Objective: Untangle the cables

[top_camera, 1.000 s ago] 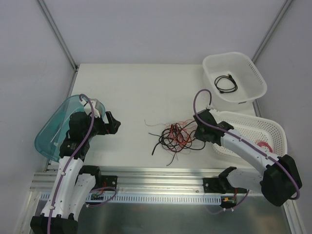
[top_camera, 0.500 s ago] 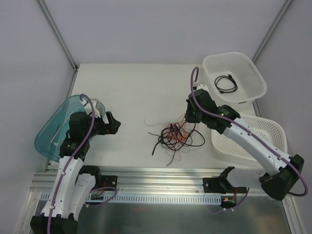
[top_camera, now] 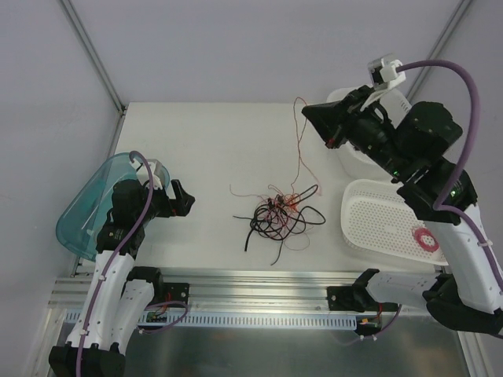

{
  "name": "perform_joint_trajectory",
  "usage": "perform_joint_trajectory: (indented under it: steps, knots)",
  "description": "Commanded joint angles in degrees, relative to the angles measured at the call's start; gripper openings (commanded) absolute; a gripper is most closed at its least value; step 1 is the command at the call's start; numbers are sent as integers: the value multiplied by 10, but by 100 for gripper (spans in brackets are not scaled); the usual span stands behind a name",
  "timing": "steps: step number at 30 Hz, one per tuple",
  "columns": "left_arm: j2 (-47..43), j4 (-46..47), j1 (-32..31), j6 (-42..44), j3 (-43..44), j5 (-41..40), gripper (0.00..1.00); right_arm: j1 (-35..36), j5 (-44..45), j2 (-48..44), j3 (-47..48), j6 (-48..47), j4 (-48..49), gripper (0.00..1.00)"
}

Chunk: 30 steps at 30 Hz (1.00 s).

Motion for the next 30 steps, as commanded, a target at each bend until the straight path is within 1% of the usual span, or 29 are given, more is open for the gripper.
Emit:
perform_joint_trajectory:
  steps: [1,4,6,8,11,12,13,15,16,17,19,20,24,27,28,30]
  knots:
    - [1,17,-3,9,-2,17,99,1,-55,-10,8,-34,119,1]
    - [-2,17,-3,9,-2,19,99,2,-92,-13,-18,-17,167,1]
    - [-4,20,-3,10,-2,27,99,2,-121,-3,-39,8,172,1]
    - [-4,21,-3,11,-2,34,99,3,-139,6,-59,30,154,1]
    - [-14,30,-3,11,-3,57,99,4,-151,14,-139,57,147,1]
    - [-24,41,-4,10,-7,68,99,5,-152,14,-164,79,152,1]
    - [-27,45,-4,8,-8,77,99,5,-154,18,-213,88,160,1]
    - [-38,55,-9,2,-11,93,99,14,-158,31,-254,113,160,1]
    - [-41,61,-12,-10,-12,114,99,18,-162,41,-268,120,157,1]
    - [-44,63,-17,-18,-16,121,99,29,-168,68,-291,126,152,1]
    - [-50,63,-23,-42,-21,131,99,43,-177,100,-304,131,142,1]
    - [-50,64,-29,-50,-25,137,99,60,-177,137,-310,132,137,1]
    - [-69,64,-52,-106,-43,143,99,94,-160,214,-317,148,142,1]
    - [-78,70,-76,-147,-61,125,99,106,-164,238,-324,179,167,1]
    - [-80,72,-95,-163,-66,117,99,107,-166,239,-325,187,181,1]
    - [-83,85,-119,-172,-79,81,99,110,-167,232,-325,196,190,1]
